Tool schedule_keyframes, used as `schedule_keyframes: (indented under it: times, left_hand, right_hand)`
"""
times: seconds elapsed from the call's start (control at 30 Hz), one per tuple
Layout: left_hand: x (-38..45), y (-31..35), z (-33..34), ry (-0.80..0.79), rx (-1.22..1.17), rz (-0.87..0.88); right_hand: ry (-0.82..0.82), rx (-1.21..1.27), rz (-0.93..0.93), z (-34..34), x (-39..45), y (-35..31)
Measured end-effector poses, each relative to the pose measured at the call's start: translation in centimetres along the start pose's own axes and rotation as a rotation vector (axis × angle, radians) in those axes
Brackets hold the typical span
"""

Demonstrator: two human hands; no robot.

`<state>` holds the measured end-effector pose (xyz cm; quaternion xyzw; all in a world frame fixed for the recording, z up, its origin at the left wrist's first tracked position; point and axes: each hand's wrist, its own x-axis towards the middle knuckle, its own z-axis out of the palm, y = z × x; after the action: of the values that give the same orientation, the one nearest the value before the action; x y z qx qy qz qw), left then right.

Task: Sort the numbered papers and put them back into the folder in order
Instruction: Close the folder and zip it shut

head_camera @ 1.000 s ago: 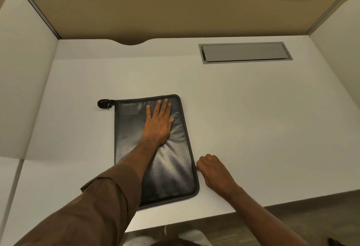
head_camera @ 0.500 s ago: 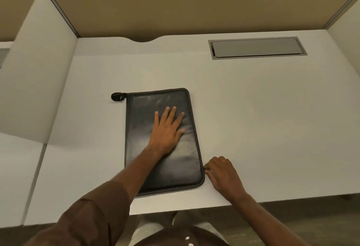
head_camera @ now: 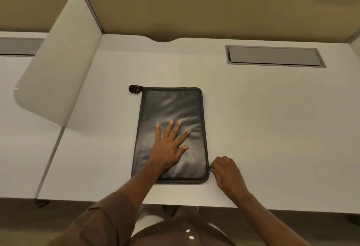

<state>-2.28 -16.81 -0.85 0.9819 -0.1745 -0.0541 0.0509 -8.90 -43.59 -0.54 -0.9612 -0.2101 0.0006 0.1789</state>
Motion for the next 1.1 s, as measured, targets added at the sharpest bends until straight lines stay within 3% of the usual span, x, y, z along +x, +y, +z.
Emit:
schedule_keyframes:
  times: [0.37, 0.8, 1.1]
  left_hand:
    - [1.6, -0.4, -0.5, -0.016, 0.014, -0.016]
    - [1.8, -0.2, -0.5, -0.020, 0.001, -0.024]
    - [1.9, -0.4, -0.1, -0.013, 0.011, -0.017]
  right_hand:
    - [0.010, -0.009, -0.093, 0.2, -1.7, -0.7]
    - [-0.014, 0.083, 0.135, 2.1, -2.7, -6.5]
    - [0.043, 0.034, 0.142, 4.2, -1.8, -9.8]
